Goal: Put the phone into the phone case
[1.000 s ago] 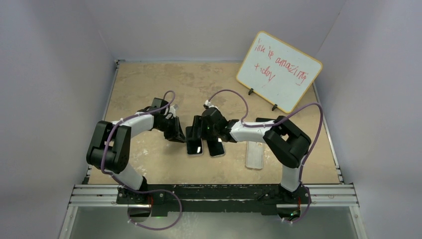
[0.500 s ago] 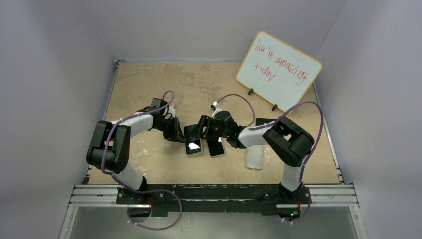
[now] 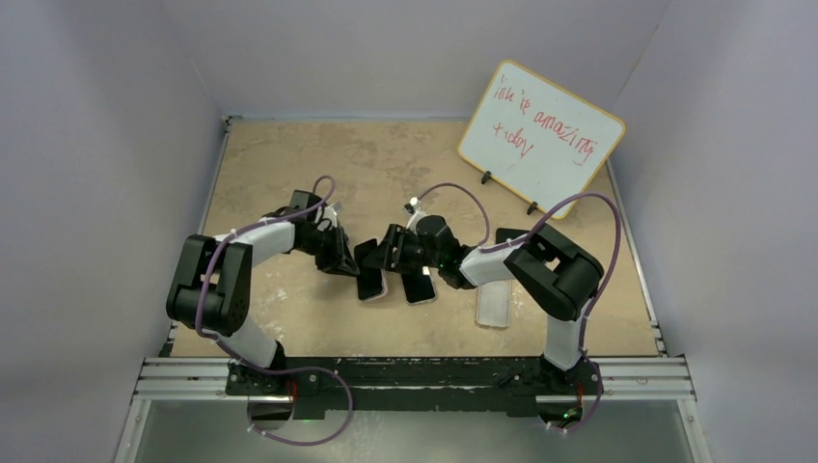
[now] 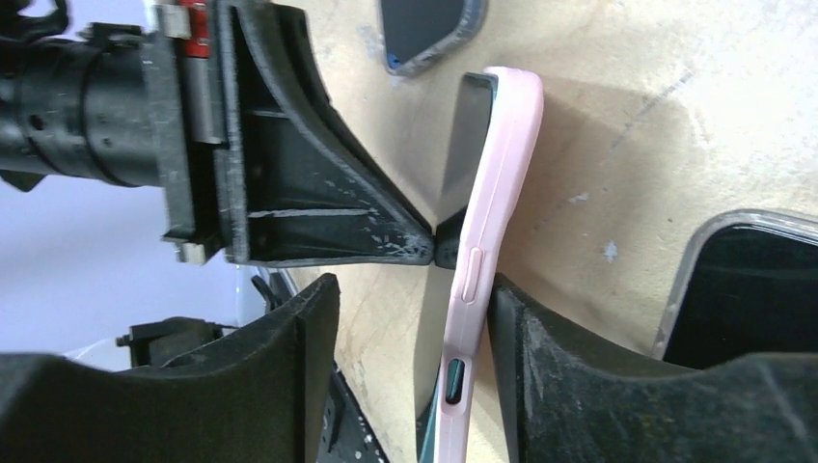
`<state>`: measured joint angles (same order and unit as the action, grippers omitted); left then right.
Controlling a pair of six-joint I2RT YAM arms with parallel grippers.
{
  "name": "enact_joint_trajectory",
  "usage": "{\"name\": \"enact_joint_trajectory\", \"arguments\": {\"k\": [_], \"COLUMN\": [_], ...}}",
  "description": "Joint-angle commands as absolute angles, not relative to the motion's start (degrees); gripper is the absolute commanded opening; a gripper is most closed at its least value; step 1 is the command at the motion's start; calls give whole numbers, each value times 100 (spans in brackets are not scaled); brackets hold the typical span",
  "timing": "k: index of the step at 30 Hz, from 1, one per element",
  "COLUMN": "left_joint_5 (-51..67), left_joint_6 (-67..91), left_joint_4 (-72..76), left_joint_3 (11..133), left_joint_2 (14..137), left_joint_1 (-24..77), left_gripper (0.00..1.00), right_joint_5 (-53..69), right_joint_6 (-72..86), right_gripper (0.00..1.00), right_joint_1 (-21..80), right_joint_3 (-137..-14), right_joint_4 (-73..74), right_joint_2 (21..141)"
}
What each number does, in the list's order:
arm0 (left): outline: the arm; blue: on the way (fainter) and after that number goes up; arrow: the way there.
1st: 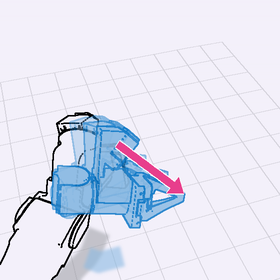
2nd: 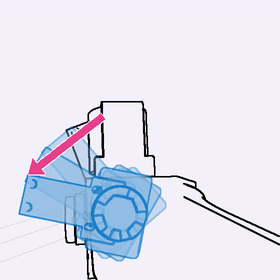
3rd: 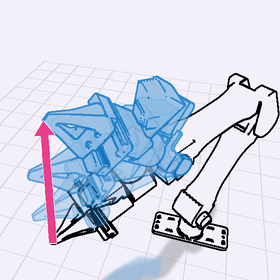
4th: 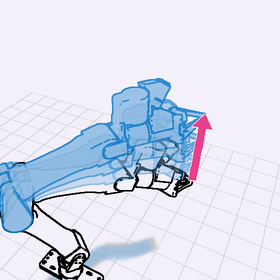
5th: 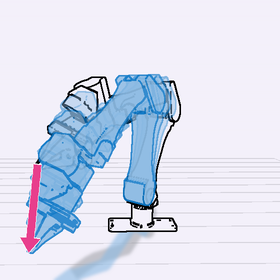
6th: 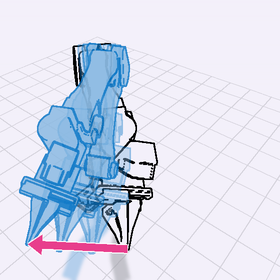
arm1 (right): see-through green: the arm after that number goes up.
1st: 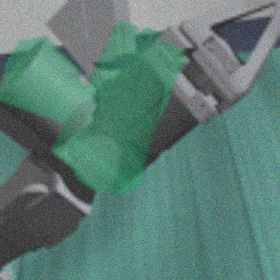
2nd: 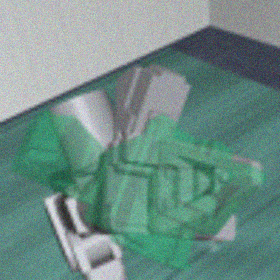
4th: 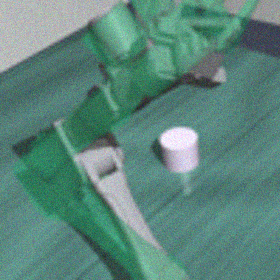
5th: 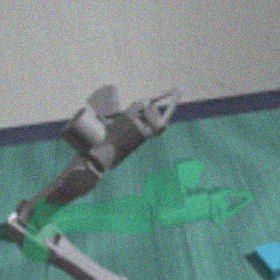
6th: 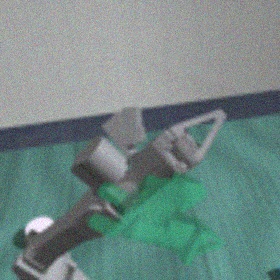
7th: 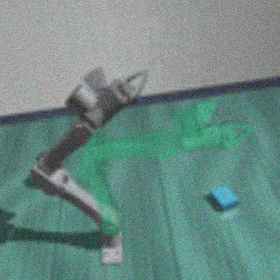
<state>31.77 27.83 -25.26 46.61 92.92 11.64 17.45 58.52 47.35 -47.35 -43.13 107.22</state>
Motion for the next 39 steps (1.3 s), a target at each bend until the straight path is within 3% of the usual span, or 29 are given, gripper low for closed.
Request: {"name": "enact_joint_trajectory", "arguments": {"k": [1,5,11,14,17,21,24,33,39], "left_joint_5": [3180,3444,3643,3765,3736,4011,4027,4770,5498], "left_joint_6": [2753,2931,2962,2890,2812,2754,2865,3769,4296], "left_joint_4": [-2109,-1821,-1747,-1765,-1772,-1588,-1443,75,1044], "left_joint_3": [4401,4211,4166,4279,4427,4552,4626,4428,4371], "left_joint_2": [9426,9376,9201,8956,8594,7949,7365,6281,6174], "left_joint_1": [1238,1235,1231,1222,1205,1205,1206,1204,1204], "left_gripper": [11,11,12,18,31,63,76,90,90], "right_joint_5": [2077,1859,1647,1462,1383,1665,1763,3092,3730], "right_joint_6": [5938,5891,5835,5677,5551,5449,5289,5051,5380], "right_gripper": [56,46,10,0,0,0,0,0,0], "right_joint_1": [4869,4869,4818,4768,4647,4349,4215,3922,3911], "right_joint_3": [-5019,-5102,-5115,-4975,-4762,-4545,-4470,-4146,-4054], "right_joint_4": [-4302,-3986,-3780,-3766,-3795,-3888,-3585,-3952,-4519], "right_joint_2": [10848,10934,10869,10560,10198,9694,9249,7811,7260]}}
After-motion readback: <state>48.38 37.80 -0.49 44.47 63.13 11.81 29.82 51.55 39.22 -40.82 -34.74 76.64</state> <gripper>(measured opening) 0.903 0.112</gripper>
